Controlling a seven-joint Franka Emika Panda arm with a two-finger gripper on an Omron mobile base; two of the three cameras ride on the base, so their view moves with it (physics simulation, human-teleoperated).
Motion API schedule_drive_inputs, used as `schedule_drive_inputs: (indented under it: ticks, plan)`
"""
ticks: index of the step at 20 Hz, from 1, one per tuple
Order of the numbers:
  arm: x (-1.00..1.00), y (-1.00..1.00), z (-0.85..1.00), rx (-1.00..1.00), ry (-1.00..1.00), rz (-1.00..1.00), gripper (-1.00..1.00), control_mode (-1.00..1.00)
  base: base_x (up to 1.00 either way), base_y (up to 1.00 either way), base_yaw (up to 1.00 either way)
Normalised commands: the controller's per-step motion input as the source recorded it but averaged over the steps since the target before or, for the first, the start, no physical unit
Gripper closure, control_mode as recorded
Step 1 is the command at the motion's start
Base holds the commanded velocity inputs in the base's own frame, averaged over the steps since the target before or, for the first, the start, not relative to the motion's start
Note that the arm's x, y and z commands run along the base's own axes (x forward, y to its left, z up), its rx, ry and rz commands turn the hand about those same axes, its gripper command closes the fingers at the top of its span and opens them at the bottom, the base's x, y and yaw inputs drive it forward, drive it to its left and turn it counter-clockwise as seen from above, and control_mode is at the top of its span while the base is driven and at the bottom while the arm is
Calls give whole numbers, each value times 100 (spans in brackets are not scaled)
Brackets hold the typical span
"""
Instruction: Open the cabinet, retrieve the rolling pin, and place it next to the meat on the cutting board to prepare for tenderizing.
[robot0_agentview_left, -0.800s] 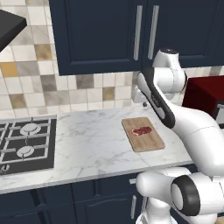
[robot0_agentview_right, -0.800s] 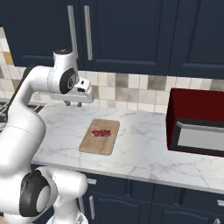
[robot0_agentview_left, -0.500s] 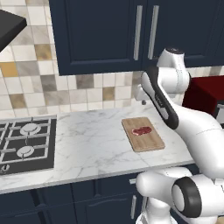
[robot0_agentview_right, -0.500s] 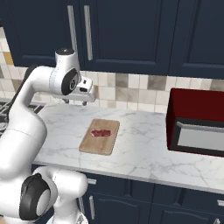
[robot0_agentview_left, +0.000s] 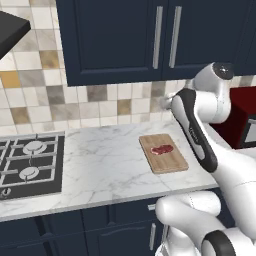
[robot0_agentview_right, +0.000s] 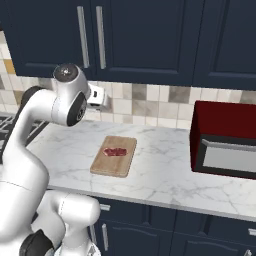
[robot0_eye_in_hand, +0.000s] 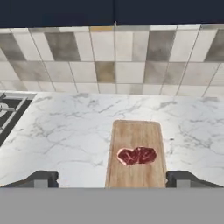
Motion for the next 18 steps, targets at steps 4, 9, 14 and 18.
schedule_drive_inputs:
  ticks: [4, 9, 14, 18]
  plan:
    - [0, 8, 52, 0, -36, 0, -100, -100, 0, 0, 0]
    - [0, 11, 53, 0, -35, -7, -100, -100, 0, 0, 0]
    - [0, 2, 58, 0, -32, -10, -100, -100, 0, 0, 0]
    - [-2, 0, 56, 0, -29, -9, -100, -100, 0, 0, 0]
